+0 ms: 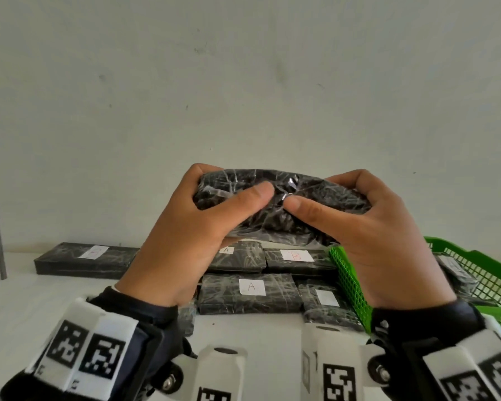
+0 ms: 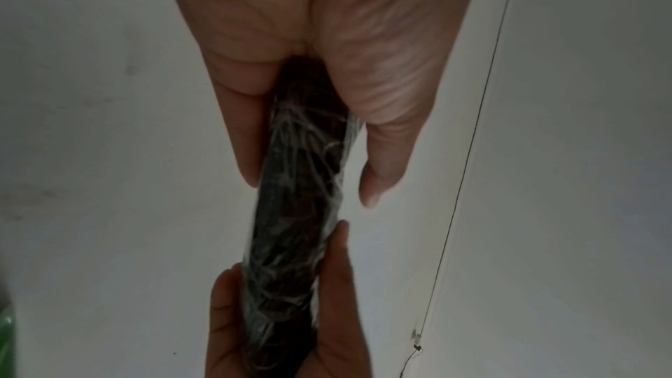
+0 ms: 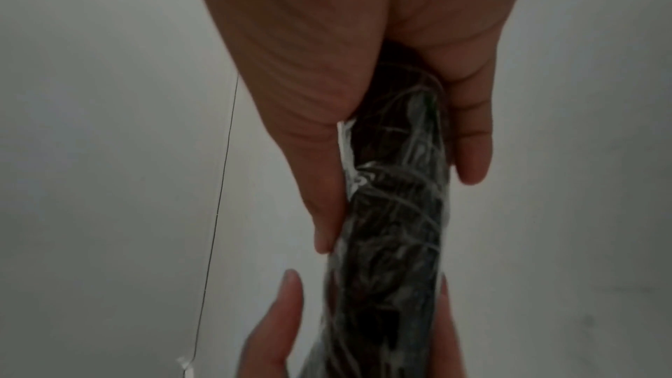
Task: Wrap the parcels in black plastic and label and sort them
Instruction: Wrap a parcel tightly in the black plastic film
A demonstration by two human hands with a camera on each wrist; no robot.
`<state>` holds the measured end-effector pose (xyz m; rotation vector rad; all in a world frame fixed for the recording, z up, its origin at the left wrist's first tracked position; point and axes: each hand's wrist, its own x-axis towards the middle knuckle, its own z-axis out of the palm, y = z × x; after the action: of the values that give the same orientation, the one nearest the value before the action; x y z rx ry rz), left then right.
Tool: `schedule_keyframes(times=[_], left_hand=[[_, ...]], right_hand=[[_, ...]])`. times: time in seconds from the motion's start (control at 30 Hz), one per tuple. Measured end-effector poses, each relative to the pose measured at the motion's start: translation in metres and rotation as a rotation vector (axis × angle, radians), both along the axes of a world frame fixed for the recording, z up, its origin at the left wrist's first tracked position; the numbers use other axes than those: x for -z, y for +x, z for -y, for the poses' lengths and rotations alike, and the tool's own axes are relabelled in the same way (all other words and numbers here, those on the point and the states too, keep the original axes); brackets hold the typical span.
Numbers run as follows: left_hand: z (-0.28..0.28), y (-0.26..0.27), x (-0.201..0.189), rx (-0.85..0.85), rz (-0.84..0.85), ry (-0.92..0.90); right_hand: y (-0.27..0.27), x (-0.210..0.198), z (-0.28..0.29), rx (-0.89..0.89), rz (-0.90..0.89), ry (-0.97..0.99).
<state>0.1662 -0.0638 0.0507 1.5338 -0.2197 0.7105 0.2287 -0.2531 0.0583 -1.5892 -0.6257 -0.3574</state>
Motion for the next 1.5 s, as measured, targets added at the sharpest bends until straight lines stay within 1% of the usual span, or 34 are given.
schedule_keyframes(times=[0.07, 0.2, 0.33, 0.43, 0.5, 0.57, 0.63, 0.7, 0.77, 0.8, 0.87, 0.93, 1.03, 1.13, 1.2, 1.3, 1.37, 1.5], left_hand=[[0.000, -0.001, 0.000, 0.037, 0.002, 0.030], [0.002, 0.002, 0.003, -0.020, 0.006, 0.030], [-0.006, 0.003, 0.002, 0.006, -0.011, 0.010], [-0.008, 0.002, 0.002, 0.058, -0.026, 0.031], [-0.007, 0.003, 0.004, 0.036, -0.032, 0.053], [-0.005, 0.005, 0.006, 0.015, -0.037, 0.034], [-0.005, 0.006, 0.006, 0.051, -0.044, 0.019], [-0.006, 0.005, 0.004, 0.158, -0.046, -0.038], [-0.007, 0.002, 0.002, 0.270, -0.048, -0.113], [-0.006, 0.001, 0.001, 0.295, -0.049, -0.125], [-0.006, 0.002, 0.000, 0.267, -0.045, -0.132], [-0.004, 0.004, 0.000, 0.208, -0.048, -0.187], [-0.003, 0.006, 0.000, 0.210, -0.076, -0.274], [0.000, 0.006, 0.000, 0.261, -0.102, -0.382], [0.001, 0.008, 0.000, 0.265, -0.130, -0.415], [-0.002, 0.011, 0.003, 0.208, -0.166, -0.440], [-0.003, 0.012, 0.004, 0.179, -0.167, -0.423], [0.001, 0.010, 0.004, 0.254, -0.157, -0.382]], right_hand=[[0.000, 0.001, 0.001, 0.023, 0.016, 0.005], [0.000, 0.003, -0.002, 0.041, 0.042, -0.016], [-0.003, -0.002, 0.003, -0.040, 0.025, -0.096], [-0.004, -0.002, 0.006, -0.015, 0.021, -0.112], [-0.001, 0.001, 0.004, 0.015, 0.013, -0.109], [0.002, 0.004, 0.003, 0.028, -0.001, -0.123], [0.005, 0.004, 0.005, 0.007, -0.023, -0.118], [0.009, 0.002, 0.011, -0.060, -0.048, -0.066], [0.013, 0.000, 0.018, -0.173, -0.071, 0.011], [0.015, -0.001, 0.020, -0.236, -0.087, 0.056], [0.017, -0.001, 0.021, -0.332, -0.149, 0.162], [0.019, 0.000, 0.019, -0.409, -0.233, 0.292], [0.019, 0.001, 0.013, -0.465, -0.283, 0.432], [0.024, 0.004, 0.009, -0.446, -0.275, 0.497], [0.026, 0.007, 0.009, -0.416, -0.265, 0.505], [0.025, 0.010, 0.007, -0.328, -0.231, 0.427], [0.023, 0.010, 0.006, -0.276, -0.234, 0.386], [0.017, 0.007, 0.007, -0.238, -0.192, 0.285]])
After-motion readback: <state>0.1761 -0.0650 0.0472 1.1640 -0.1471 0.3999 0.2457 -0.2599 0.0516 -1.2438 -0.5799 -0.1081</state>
